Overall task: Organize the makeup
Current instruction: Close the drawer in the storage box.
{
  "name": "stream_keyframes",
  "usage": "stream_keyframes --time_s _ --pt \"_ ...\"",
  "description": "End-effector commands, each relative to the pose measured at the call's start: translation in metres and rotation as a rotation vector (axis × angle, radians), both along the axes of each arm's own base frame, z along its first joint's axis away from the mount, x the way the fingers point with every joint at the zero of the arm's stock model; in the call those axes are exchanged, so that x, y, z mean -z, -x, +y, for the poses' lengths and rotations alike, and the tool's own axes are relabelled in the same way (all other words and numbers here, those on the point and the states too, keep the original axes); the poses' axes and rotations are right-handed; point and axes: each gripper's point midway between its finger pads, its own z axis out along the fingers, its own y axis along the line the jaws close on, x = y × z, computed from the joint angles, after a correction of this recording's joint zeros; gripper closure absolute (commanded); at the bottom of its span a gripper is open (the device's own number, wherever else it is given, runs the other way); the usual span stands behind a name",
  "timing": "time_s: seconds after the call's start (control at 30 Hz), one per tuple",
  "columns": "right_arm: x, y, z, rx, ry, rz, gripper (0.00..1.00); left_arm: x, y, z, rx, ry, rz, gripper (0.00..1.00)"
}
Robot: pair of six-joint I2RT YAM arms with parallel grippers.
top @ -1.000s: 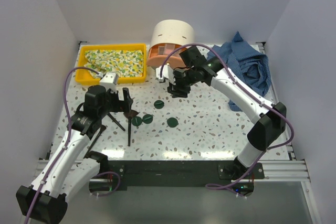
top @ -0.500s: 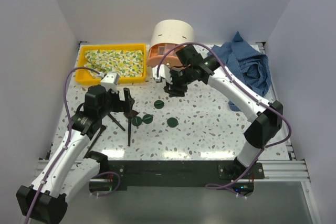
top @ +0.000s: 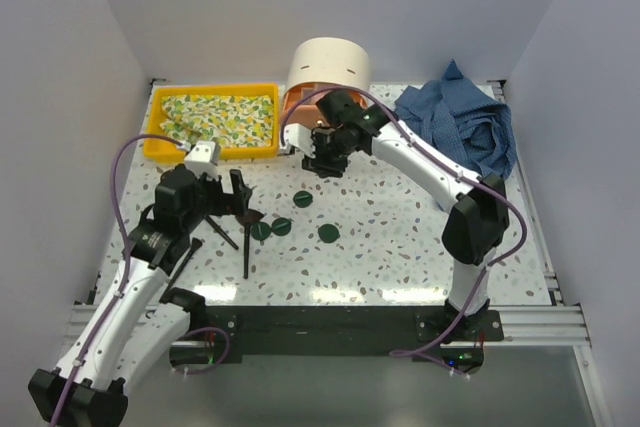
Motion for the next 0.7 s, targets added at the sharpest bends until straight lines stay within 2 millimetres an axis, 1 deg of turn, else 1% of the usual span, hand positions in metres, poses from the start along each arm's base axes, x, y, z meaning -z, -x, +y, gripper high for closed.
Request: stream_keyframes --time_s 0.0,0.03,0.07,0.1,0.13,0.17,0.2,0.23,0.27,0.3,0.33,0.37,0.4,0.47,0.53,0.57,0.6,0.67 --pt "-0.029 -0.048 0.006 0.115 -0.029 -0.156 0.63 -0.02 -0.005 0.008 -0.061 0.023 -0.081 0.0" --pt "-0.029 -0.057 0.003 0.136 -0.03 -0.162 0.63 -0.02 -0.005 0.01 -0.069 0.022 -0.083 0.0" --pt "-0.038 -0.067 0.004 0.156 -0.045 -0.19 0.63 -0.022 -0.004 0.011 -0.073 0.021 -0.086 0.0" --pt "-0.032 -0.075 0.005 0.166 -0.043 -0.183 0.62 -0.022 -0.004 0.011 -0.075 0.022 -0.088 0.0" --pt "-0.033 -0.084 0.0 0.189 -0.051 -0.182 0.61 -0.022 -0.005 0.012 -0.082 0.02 -0.088 0.0" --pt "-0.043 -0.094 0.001 0.206 -0.073 -0.203 0.59 -0.022 -0.005 0.013 -0.083 0.019 -0.089 0.0" --pt "-0.037 -0.102 0.001 0.22 -0.069 -0.194 0.57 -0.023 -0.004 0.013 -0.083 0.02 -0.09 0.0" --pt "-0.039 -0.11 -0.004 0.242 -0.078 -0.204 0.54 -0.023 -0.004 0.013 -0.085 0.02 -0.09 0.0" --pt "-0.043 -0.117 -0.006 0.26 -0.082 -0.224 0.49 -0.022 -0.004 0.013 -0.085 0.02 -0.088 0.0" --pt "-0.04 -0.121 -0.006 0.266 -0.079 -0.223 0.45 -0.022 -0.004 0.013 -0.085 0.02 -0.088 0.0" --pt "-0.042 -0.126 -0.009 0.282 -0.087 -0.23 0.41 -0.022 -0.004 0.013 -0.085 0.02 -0.09 0.0" --pt "-0.043 -0.128 -0.009 0.288 -0.092 -0.232 0.34 -0.022 -0.004 0.012 -0.083 0.019 -0.089 0.0" --pt "-0.044 -0.13 -0.01 0.296 -0.093 -0.238 0.32 -0.022 -0.004 0.013 -0.085 0.02 -0.088 0.0" --pt "-0.045 -0.135 -0.01 0.309 -0.102 -0.245 0.24 -0.021 -0.005 0.012 -0.084 0.019 -0.085 0.0" --pt "-0.045 -0.141 -0.011 0.328 -0.106 -0.258 0.18 -0.02 -0.005 0.012 -0.085 0.02 -0.082 0.0" --pt "-0.044 -0.144 -0.011 0.334 -0.107 -0.26 0.16 -0.021 -0.005 0.012 -0.085 0.02 -0.085 0.0" --pt "-0.046 -0.147 -0.011 0.339 -0.11 -0.267 0.1 -0.02 -0.004 0.012 -0.085 0.019 -0.081 0.0" --pt "-0.046 -0.155 -0.013 0.364 -0.117 -0.28 0.09 -0.019 -0.005 0.013 -0.086 0.018 -0.079 0.0"
